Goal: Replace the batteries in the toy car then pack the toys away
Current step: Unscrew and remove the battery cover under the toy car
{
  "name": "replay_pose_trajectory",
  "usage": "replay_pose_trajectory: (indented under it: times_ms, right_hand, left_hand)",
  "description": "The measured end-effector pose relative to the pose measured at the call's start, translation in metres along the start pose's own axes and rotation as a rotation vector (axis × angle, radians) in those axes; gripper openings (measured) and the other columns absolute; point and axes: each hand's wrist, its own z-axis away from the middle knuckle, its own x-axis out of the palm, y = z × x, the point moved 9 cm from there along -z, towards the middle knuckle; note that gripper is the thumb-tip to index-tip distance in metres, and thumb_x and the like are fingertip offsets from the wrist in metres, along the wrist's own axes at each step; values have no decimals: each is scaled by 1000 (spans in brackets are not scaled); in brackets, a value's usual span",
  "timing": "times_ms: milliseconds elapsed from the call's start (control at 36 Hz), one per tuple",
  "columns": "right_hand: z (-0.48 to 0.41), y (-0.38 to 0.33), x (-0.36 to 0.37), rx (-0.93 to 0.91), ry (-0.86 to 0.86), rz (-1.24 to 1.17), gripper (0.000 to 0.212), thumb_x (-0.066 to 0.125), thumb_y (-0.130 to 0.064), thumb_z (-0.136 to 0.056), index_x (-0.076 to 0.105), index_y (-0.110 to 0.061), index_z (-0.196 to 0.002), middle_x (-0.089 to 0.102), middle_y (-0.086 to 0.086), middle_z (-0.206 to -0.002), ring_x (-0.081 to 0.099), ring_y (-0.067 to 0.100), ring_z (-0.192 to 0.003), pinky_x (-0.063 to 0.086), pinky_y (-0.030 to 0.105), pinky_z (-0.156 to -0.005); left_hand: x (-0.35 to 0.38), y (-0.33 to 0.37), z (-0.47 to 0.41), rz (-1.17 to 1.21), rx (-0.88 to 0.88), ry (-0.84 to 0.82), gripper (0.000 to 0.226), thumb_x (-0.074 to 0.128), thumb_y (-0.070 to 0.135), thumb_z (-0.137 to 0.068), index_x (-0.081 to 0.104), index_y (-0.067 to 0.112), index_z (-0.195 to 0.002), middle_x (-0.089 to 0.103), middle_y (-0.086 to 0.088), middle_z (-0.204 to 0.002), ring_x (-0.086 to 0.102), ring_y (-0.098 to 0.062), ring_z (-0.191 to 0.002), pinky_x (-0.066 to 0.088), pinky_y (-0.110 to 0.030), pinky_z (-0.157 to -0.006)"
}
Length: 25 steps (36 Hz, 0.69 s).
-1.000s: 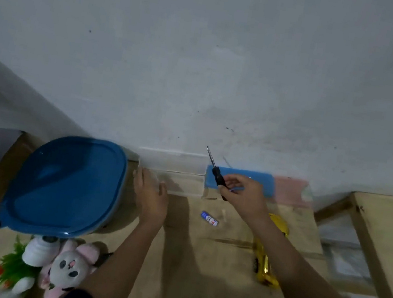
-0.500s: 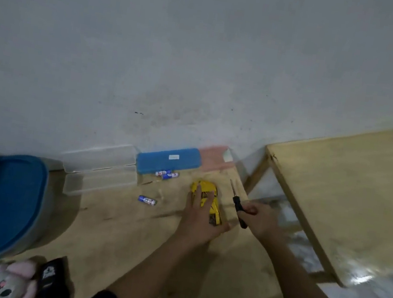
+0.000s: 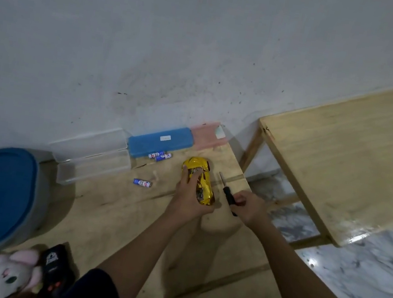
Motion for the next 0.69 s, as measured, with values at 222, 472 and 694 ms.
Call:
replay_pose_trajectory:
  times_ms: [222, 472, 694]
  right_hand:
    - [-1, -26, -11, -115, 63, -14, 28, 59, -12, -87, 60, -3, -114, 56, 16, -117, 55, 29, -106, 42, 31, -87]
    - [-4, -151, 10, -270, -236, -606, 38, 43, -32, -98, 47, -17, -133, 54, 3, -130, 50, 18, -120, 41, 36, -98]
    - [7, -227, 55, -260, -582, -812, 42, 44, -52, -90, 57, -26, -121, 62, -1, -125, 52, 17, -122, 28, 44, -114]
  left_hand:
    - [-35, -11, 27, 214, 67, 110, 104, 84, 38, -64, 19, 34, -145, 8, 6, -158, 15, -15, -143, 22, -24, -107]
    - [-96, -13, 53, 580, 162, 253, 89, 82, 38, -62, 32, 42, -136, 42, 6, -140, 46, -11, -127, 47, -25, -99]
    - [-144, -12, 74, 745, 229, 323, 79, 73, 28, -67, 33, 32, -136, 49, 11, -132, 54, -6, -118, 47, -26, -95]
